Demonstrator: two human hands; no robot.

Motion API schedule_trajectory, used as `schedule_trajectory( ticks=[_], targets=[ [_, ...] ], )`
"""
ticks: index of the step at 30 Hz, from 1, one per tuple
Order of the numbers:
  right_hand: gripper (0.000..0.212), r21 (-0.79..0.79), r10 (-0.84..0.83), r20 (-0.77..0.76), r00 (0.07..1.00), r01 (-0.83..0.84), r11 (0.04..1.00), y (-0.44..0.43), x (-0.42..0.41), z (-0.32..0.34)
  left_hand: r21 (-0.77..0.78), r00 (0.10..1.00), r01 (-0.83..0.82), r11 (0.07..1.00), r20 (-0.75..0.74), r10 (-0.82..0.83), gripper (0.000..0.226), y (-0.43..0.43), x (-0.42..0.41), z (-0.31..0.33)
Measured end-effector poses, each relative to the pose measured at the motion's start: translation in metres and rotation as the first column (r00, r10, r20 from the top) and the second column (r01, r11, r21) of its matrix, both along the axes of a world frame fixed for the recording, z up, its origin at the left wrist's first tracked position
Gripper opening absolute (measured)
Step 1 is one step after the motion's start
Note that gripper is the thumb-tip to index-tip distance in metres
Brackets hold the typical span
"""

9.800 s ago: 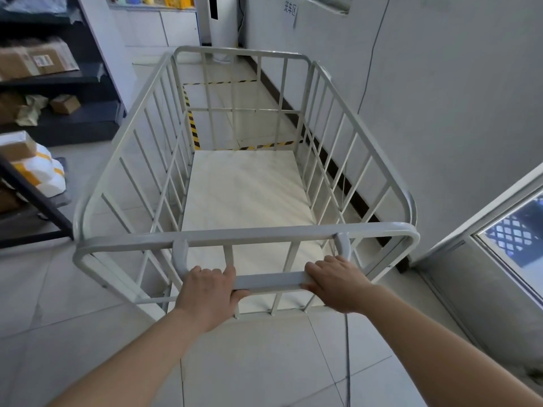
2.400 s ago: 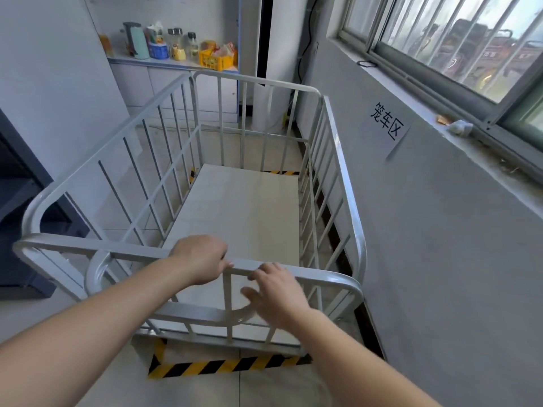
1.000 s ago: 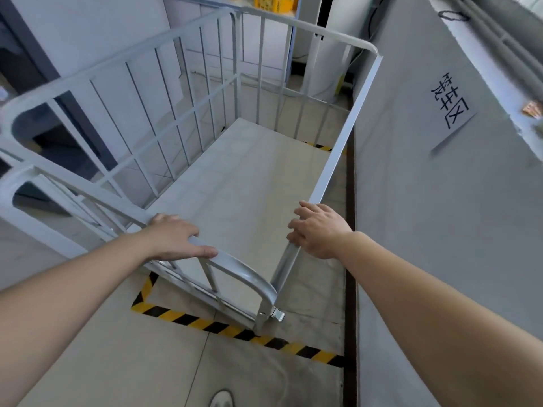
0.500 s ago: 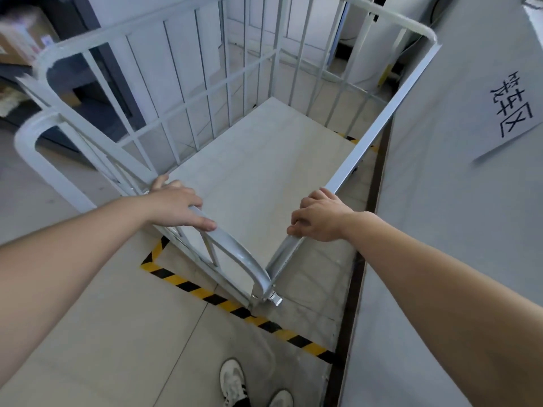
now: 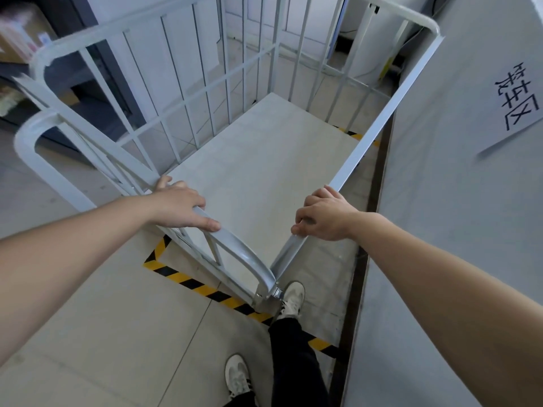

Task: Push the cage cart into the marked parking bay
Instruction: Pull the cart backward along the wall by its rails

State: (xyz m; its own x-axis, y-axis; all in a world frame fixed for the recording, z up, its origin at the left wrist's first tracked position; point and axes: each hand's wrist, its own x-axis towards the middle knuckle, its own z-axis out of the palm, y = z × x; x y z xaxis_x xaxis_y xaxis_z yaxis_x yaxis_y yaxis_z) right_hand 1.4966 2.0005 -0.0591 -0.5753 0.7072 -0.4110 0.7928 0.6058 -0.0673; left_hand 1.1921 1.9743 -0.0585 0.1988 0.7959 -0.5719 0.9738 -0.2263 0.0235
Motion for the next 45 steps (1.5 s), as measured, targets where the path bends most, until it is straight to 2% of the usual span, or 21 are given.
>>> schedule_trajectory(
  ticks=[4,9,14,21,28,36,40,45],
  targets=[
    [0.042,-0.005,-0.007,0.000,1.000,0.007,1.000,-0.001,0.000,0.001,-0.002,1.000,-0.012,1.000,0.026,0.012,0.130,-0.001,0.000,0.002],
    [0.043,-0.007,0.004,0.024,1.000,-0.004,1.000,0.000,-0.002,0.002,0.021,0.998,-0.005,1.000,0.055,0.004,0.116,-0.001,0.000,0.002],
    [0.044,-0.015,0.013,0.048,0.999,-0.012,1.000,0.002,-0.001,0.002,0.056,0.998,0.034,0.998,0.050,-0.036,0.119,0.000,0.001,0.002],
    [0.046,-0.020,0.030,0.067,0.997,-0.029,0.999,0.002,-0.001,0.002,0.107,0.995,0.063,0.992,0.071,-0.071,0.108,-0.001,0.000,-0.003],
    [0.046,-0.032,0.022,0.088,0.996,-0.019,0.999,-0.012,-0.005,0.003,0.128,0.993,0.091,0.988,0.063,-0.100,0.106,-0.014,-0.004,-0.007],
    [0.048,-0.056,0.004,0.167,0.986,0.005,0.998,-0.008,-0.014,0.006,0.089,0.994,0.081,0.993,0.061,-0.086,0.114,-0.010,-0.007,-0.006],
    [0.047,-0.060,0.003,0.159,0.987,0.006,0.998,-0.007,-0.014,0.008,0.087,0.995,0.089,0.992,0.038,-0.093,0.109,-0.009,-0.011,-0.009],
    [0.045,-0.068,-0.007,0.142,0.990,0.016,0.998,-0.006,-0.013,0.008,0.094,0.994,0.097,0.991,0.047,-0.101,0.115,-0.007,-0.011,-0.010]
  ],
)
